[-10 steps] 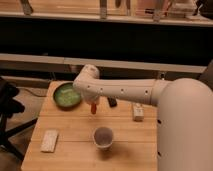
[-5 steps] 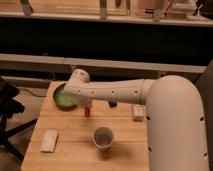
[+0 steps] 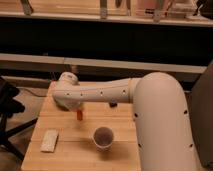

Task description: Place the pepper on the white sponge

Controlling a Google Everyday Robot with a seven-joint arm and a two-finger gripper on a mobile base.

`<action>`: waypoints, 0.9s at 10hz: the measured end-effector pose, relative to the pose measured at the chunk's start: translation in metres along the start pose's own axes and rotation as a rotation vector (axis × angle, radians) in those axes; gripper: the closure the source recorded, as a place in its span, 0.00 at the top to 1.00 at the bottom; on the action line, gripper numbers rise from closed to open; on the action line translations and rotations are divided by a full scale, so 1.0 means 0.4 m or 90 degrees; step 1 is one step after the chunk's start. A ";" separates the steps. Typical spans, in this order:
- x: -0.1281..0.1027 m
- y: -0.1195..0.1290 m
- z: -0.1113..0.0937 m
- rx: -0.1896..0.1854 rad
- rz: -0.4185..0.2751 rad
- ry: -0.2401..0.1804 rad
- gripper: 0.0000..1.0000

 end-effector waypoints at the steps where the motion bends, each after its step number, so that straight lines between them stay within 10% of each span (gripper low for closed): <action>1: -0.005 0.000 0.001 0.001 -0.004 -0.002 0.00; 9: -0.072 -0.126 0.006 0.010 -0.086 -0.022 0.00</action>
